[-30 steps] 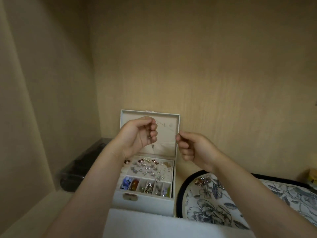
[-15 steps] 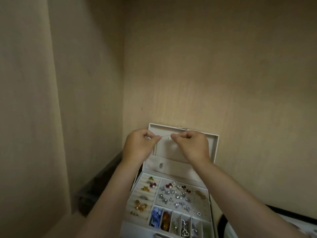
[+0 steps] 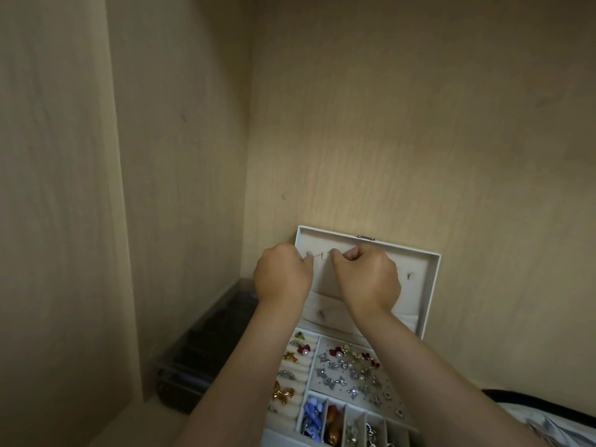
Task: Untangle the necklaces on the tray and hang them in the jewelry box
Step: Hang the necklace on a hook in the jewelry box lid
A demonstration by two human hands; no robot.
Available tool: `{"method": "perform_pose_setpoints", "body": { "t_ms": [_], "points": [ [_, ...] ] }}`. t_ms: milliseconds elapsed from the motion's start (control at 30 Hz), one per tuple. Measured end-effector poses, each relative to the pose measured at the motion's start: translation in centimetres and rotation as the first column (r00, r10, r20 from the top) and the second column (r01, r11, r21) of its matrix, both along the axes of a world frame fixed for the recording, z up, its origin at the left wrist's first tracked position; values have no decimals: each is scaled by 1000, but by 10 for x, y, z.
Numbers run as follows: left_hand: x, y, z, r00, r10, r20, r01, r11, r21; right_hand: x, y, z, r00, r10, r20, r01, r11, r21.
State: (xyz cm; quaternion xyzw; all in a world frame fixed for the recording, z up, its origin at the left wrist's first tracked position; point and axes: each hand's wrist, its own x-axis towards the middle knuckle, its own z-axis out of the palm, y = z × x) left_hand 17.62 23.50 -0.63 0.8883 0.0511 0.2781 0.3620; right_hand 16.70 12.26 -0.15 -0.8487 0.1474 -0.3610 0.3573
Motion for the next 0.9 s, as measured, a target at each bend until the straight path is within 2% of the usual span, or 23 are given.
{"method": "perform_pose_setpoints", "body": {
  "t_ms": [167, 267, 367, 467, 567, 667, 733, 833, 900],
  "points": [
    [-6, -1, -8, 998, -47, -42, 46, 999, -15, -4, -3, 4, 994, 34, -102, -41, 997, -67],
    [-14, 2, -11, 988, -150, -34, 148, 987, -62, -12, -7, 1, 979, 110, -169, -125, 989, -79],
    [-21, 7, -15, 948, -316, -20, 305, 928, -213, -22, -8, -10, 920, 319, -227, -308, 948, 86],
    [-29, 12, -16, 899, -438, -26, 404, 849, -339, -31, -4, -21, 836, 500, -227, -427, 851, 304],
    [-36, 16, -15, 859, -510, -45, 468, 817, -336, -42, 2, -25, 728, 659, -189, -543, 722, 428],
    [-42, 20, -18, 847, -528, -51, 490, 816, -307, -52, 3, -24, 665, 719, -204, -598, 675, 431],
    [-43, 23, -19, 859, -509, -56, 479, 837, -265, -54, -1, -27, 673, 701, -237, -582, 699, 415],
    [-41, 24, -22, 858, -507, -77, 482, 848, -220, -52, -12, -26, 736, 603, -308, -541, 797, 269],
    [-42, 19, -24, 835, -540, -104, 507, 829, -238, -52, -22, -20, 764, 580, -282, -539, 815, 214]
  ]
}}
